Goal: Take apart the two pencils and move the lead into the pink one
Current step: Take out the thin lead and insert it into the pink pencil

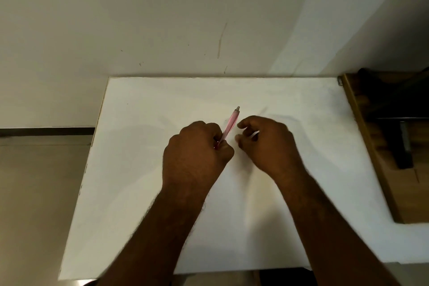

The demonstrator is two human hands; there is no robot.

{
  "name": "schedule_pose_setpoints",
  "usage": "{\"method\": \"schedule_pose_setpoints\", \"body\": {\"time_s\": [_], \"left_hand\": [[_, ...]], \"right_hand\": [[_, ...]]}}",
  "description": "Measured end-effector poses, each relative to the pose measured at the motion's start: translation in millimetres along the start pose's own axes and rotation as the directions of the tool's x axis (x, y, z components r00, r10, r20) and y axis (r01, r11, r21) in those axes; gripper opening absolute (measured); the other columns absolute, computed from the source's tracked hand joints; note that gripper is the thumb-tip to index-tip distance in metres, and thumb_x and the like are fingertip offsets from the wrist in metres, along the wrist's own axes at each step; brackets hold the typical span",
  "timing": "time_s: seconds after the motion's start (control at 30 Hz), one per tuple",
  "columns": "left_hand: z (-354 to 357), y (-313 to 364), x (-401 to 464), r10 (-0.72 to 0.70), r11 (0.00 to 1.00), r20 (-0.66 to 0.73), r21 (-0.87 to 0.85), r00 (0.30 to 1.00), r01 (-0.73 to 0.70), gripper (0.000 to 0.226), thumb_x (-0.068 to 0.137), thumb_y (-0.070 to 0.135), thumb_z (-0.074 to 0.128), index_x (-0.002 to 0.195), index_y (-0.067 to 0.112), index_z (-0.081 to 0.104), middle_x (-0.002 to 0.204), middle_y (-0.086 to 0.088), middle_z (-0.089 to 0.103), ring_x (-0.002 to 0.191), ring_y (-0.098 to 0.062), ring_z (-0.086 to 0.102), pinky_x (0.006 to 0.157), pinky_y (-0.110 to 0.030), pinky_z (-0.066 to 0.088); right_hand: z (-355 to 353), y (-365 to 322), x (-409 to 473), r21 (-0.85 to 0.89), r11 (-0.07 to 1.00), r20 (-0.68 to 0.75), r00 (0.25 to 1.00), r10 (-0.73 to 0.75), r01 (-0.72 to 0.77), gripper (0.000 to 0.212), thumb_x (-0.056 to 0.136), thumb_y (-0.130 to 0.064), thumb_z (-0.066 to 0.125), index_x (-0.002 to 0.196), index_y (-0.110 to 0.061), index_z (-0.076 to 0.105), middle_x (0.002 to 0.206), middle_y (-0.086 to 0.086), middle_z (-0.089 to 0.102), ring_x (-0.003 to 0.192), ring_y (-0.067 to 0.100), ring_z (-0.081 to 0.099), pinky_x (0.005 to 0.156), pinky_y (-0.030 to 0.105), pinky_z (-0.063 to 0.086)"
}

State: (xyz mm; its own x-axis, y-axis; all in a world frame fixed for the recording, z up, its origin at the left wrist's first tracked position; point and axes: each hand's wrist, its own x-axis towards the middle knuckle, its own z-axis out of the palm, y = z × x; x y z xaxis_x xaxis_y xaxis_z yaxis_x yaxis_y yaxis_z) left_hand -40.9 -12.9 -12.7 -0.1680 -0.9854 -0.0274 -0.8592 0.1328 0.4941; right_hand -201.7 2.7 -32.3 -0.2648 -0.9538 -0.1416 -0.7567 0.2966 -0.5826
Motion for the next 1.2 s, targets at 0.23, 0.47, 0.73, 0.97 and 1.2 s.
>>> {"method": "schedule_pose_setpoints", "body": {"time_s": [0.23, 0.47, 0.73, 0.97, 1.2], "left_hand": [[-1, 3, -2, -0.014, 0.999, -0.001, -0.038, 1.0, 0.014, 0.016, 0.072, 0.04, 0.058, 0.071, 0.026, 0.064, 0.066, 0.007, 0.059, 0.056, -0.012, 0.056, 0.05, -0.024, 0.043], [-2, 4, -2, -0.011, 0.998, -0.002, -0.056, 1.0, 0.011, 0.014, 0.071, 0.039, 0.058, 0.072, 0.027, 0.064, 0.067, 0.007, 0.059, 0.058, -0.013, 0.056, 0.053, -0.024, 0.043], [0, 3, -1, 0.006, 1.0, -0.001, -0.021, 1.0, -0.006, 0.014, 0.072, 0.038, 0.056, 0.073, 0.026, 0.064, 0.067, 0.006, 0.058, 0.059, -0.014, 0.056, 0.052, -0.023, 0.04], [0, 3, -2, 0.014, 1.0, 0.004, -0.006, 1.0, -0.014, 0.017, 0.07, 0.039, 0.053, 0.07, 0.025, 0.062, 0.065, 0.005, 0.056, 0.057, -0.015, 0.055, 0.051, -0.024, 0.04], [0, 2, 0, 0.042, 0.998, 0.017, 0.056, 0.999, -0.043, 0.018, 0.069, 0.037, 0.053, 0.066, 0.02, 0.059, 0.062, 0.001, 0.052, 0.054, -0.019, 0.052, 0.049, -0.027, 0.038]], "right_hand": [[10, 1, 4, -0.145, 0.988, -0.016, 0.999, -0.051, 0.048, 0.012, 0.092, -0.029, 0.067, 0.101, -0.024, 0.074, 0.1, -0.001, 0.075, 0.089, 0.021, 0.07, 0.083, 0.033, 0.056], [-16, -7, 7, 0.763, 0.646, -0.116, 0.979, 0.165, -0.018, 0.018, 0.084, -0.005, 0.076, 0.097, -0.017, 0.074, 0.082, 0.005, 0.079, 0.078, 0.023, 0.077, 0.071, 0.035, 0.062], [-23, -15, 5, 0.849, 0.521, -0.147, 0.986, 0.078, 0.086, 0.019, 0.089, 0.003, 0.069, 0.092, -0.014, 0.075, 0.088, 0.005, 0.079, 0.081, 0.023, 0.077, 0.072, 0.028, 0.059], [-21, -17, 4, 0.763, 0.631, -0.19, 0.982, 0.011, 0.141, 0.029, 0.091, 0.005, 0.062, 0.089, -0.021, 0.074, 0.084, 0.001, 0.078, 0.079, 0.022, 0.076, 0.073, 0.033, 0.059], [-19, -15, 5, 0.528, 0.813, -0.291, 0.952, -0.098, 0.246, 0.021, 0.092, 0.004, 0.059, 0.097, -0.011, 0.073, 0.089, 0.0, 0.076, 0.078, 0.013, 0.073, 0.075, 0.022, 0.057]]}}
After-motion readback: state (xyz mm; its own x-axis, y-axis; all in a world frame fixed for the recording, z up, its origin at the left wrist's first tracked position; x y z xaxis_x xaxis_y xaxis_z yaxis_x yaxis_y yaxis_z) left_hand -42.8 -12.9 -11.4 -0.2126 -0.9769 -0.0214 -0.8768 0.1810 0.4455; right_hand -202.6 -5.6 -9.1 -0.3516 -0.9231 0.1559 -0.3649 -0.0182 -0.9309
